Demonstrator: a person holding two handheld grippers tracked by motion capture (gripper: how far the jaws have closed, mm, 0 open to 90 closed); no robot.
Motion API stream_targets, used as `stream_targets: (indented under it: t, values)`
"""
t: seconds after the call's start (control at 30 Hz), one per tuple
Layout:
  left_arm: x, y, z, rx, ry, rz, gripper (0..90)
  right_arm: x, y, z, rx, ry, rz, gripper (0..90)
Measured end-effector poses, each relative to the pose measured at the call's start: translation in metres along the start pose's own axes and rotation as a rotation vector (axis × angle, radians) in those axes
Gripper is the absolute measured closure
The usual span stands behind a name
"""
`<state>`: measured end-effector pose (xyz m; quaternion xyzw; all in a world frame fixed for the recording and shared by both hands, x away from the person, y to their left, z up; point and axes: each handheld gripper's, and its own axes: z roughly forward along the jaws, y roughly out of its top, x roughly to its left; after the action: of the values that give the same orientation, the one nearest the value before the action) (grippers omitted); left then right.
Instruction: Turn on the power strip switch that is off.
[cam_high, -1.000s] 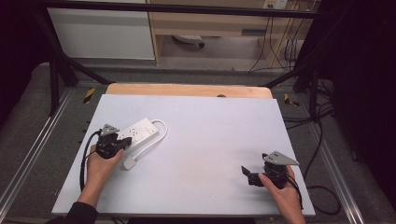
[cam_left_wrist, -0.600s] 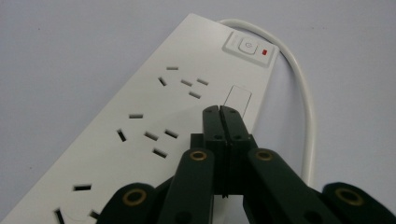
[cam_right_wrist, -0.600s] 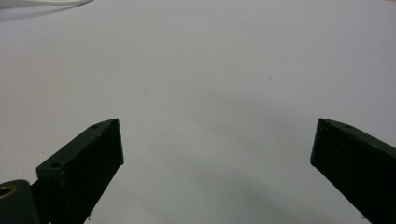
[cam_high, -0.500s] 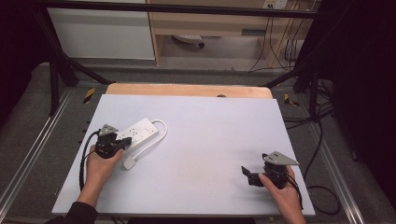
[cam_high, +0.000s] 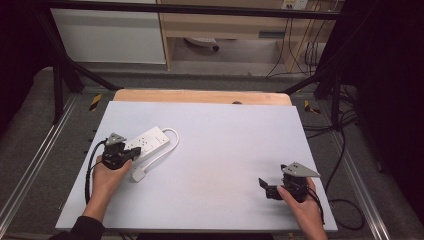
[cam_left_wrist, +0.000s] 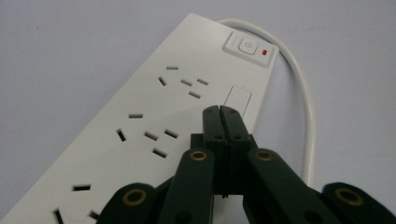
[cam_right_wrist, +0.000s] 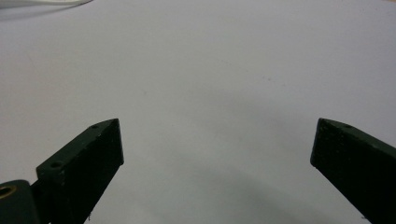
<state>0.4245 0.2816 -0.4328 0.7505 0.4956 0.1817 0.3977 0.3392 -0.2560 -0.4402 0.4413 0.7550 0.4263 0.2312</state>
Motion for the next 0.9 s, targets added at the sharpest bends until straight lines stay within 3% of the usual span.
stream_targets:
  t: [0.9]
  values:
    - [0.0009,-0.0005,0.002,0.005,-0.004,-0.002,90.0,0.0001,0.0,-0.0002,0.0,-0.001,0.0,3.0]
